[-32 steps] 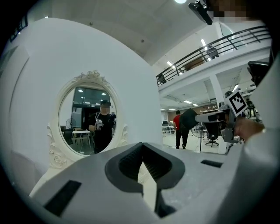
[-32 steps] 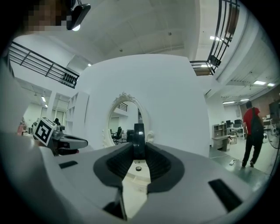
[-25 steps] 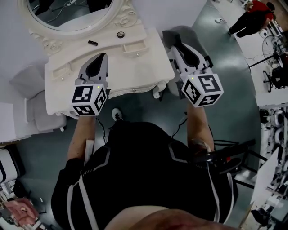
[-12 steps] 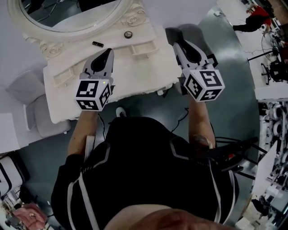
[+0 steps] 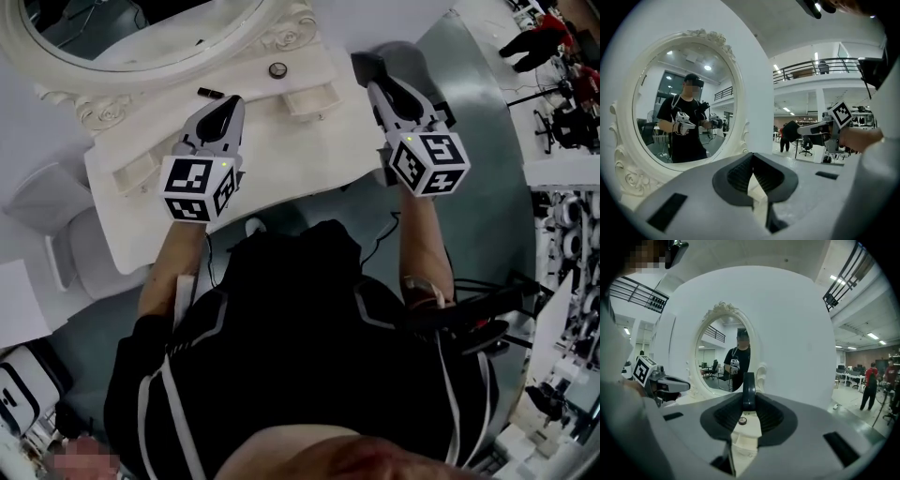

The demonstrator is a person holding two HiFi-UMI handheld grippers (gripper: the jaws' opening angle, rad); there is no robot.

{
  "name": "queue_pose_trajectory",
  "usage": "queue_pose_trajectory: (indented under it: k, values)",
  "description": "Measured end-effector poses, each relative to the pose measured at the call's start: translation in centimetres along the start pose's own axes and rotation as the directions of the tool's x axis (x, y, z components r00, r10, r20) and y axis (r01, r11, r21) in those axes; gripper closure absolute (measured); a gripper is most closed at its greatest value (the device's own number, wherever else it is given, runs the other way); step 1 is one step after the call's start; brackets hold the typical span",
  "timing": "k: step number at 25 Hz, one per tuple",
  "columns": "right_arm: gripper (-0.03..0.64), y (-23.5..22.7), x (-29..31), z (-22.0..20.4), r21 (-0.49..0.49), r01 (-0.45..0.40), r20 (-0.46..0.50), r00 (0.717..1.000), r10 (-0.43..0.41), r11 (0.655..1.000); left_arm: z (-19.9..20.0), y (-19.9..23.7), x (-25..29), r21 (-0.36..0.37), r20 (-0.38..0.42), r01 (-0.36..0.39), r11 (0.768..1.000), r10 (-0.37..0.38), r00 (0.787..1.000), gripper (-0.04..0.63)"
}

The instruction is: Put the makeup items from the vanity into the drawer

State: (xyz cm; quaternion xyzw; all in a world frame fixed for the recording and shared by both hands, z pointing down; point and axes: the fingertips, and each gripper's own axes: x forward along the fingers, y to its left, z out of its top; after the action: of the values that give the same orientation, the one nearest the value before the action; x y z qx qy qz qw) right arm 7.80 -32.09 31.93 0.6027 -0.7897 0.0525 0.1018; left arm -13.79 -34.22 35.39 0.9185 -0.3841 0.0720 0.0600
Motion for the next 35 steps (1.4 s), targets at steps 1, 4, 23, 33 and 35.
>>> queue_pose_trajectory:
  k: [1,4,23,33,35]
  values:
    - [0.525,0.0,0.6,-0.5,-0.004,-0.007,-0.017,1.000,0.007,1.000,-0.4,0.2,0.3,-0.009,-0.008,0.002,1.000,-0.002,1.000,0.591]
    - [0.525,-0.5,2.5,-2.0,-0.016,-0.034,-0.063,0.997,0.033,0.999,-1.6,0.5,1.4,-0.030,-0.026,-0.001,1.000,0.000,1.000,0.591]
    - [0.525,-5.3,12.7,-13.7,-0.041,-0.276,-0.337,0.909,0.246,0.960,-7.5,1.2,7.2,-0.074,-0.175,-0.183,0.980,0.168,0.970,0.591]
    - [0.525,-4.5,15.2,-20.9,-0.084,-0.428,-0.487,0.806,0.338,0.900,-10.4,0.1,7.7,-0.086,-0.232,-0.237,0.968,0.212,0.949,0.592]
    - [0.525,-4.1,15.7,-22.0,-0.124,-0.459,-0.518,0.786,0.338,0.880,-11.0,0.2,7.6,-0.098,-0.240,-0.252,0.963,0.223,0.945,0.591]
